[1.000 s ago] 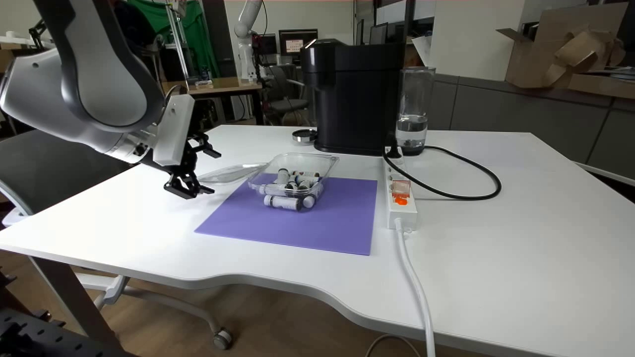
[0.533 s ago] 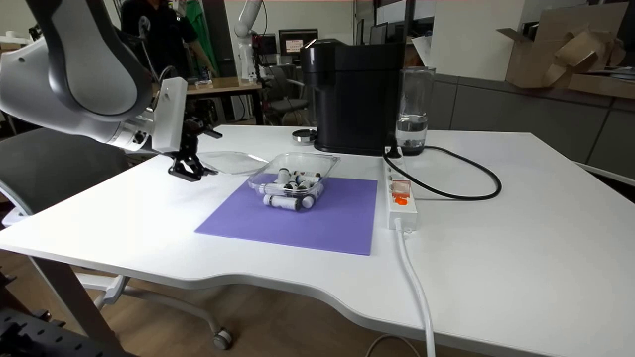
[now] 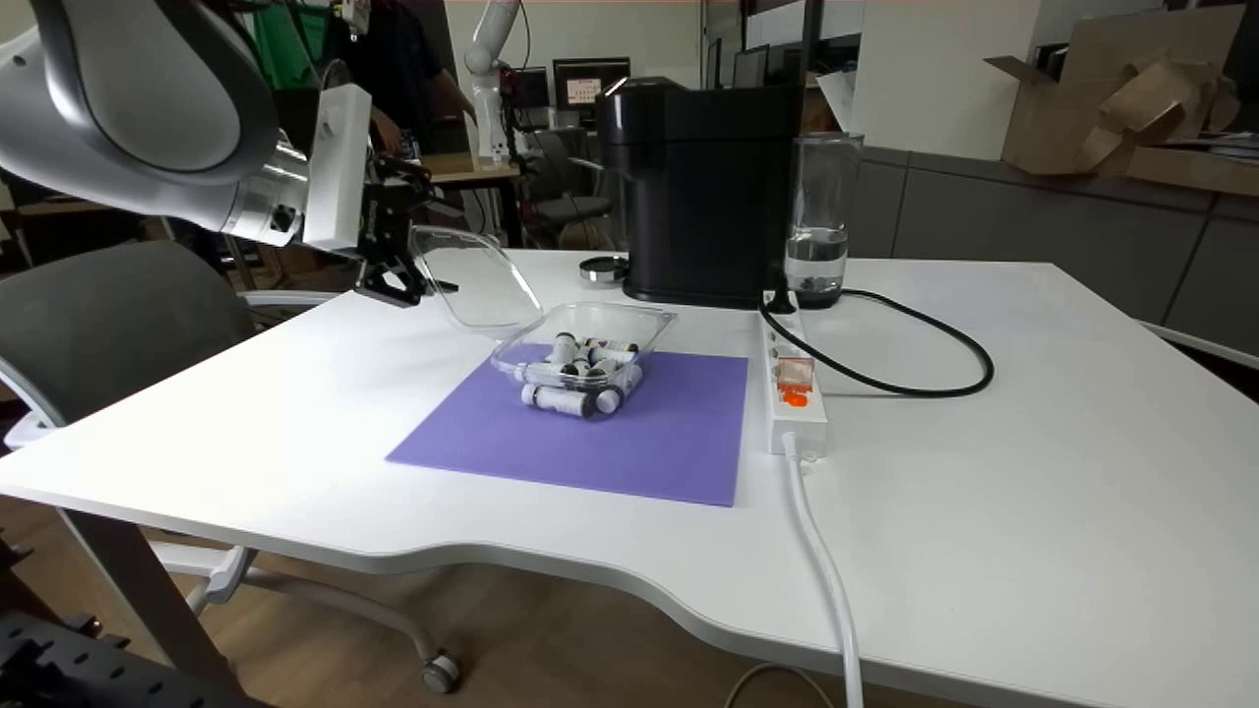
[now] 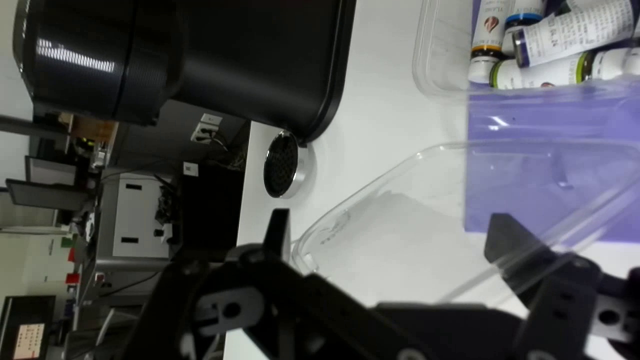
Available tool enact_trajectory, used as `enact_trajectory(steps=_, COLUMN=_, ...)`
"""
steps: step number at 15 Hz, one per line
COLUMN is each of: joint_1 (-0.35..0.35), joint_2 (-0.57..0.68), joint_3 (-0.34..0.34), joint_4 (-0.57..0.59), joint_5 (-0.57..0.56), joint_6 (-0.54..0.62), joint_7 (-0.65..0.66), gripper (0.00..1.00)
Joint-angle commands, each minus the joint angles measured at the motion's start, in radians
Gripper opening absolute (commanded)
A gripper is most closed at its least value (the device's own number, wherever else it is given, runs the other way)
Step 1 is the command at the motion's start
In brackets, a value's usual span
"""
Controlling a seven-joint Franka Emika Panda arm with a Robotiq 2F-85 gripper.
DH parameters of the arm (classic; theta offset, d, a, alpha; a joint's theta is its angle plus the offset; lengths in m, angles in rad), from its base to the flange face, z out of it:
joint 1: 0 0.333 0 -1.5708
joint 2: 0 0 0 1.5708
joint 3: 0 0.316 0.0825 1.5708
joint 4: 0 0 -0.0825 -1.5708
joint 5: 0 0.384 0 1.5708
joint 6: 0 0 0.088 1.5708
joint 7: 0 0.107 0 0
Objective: Close the lid of the box on the table
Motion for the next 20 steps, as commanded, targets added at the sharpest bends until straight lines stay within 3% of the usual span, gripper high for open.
enact_trajectory(steps=1, joint_1=-0.028, joint_2=-0.12, joint_3=0.003, joint_4=-0.073, joint_5=0.102, joint_6=0.049, joint_7=0.029, gripper=1.0)
enact_trajectory(steps=7, joint_1=-0.051, joint_2=-0.272, joint_3=-0.038, joint_4=-0.136, joint_5=0.353, joint_6=0.165, joint_7=0.025, gripper=1.0)
enact_trajectory(steps=12, joint_1=-0.061, joint_2=-0.36, joint_3=-0.107, joint_4=-0.154, joint_5=0.442, joint_6=0.177, joint_7=0.043, gripper=1.0)
enact_trajectory(steps=20, joint_1=-0.149, joint_2=-0.305, joint_3=-0.246, joint_4=-0.098, joint_5=0.551, joint_6=0.309, joint_7=-0.003, gripper=1.0)
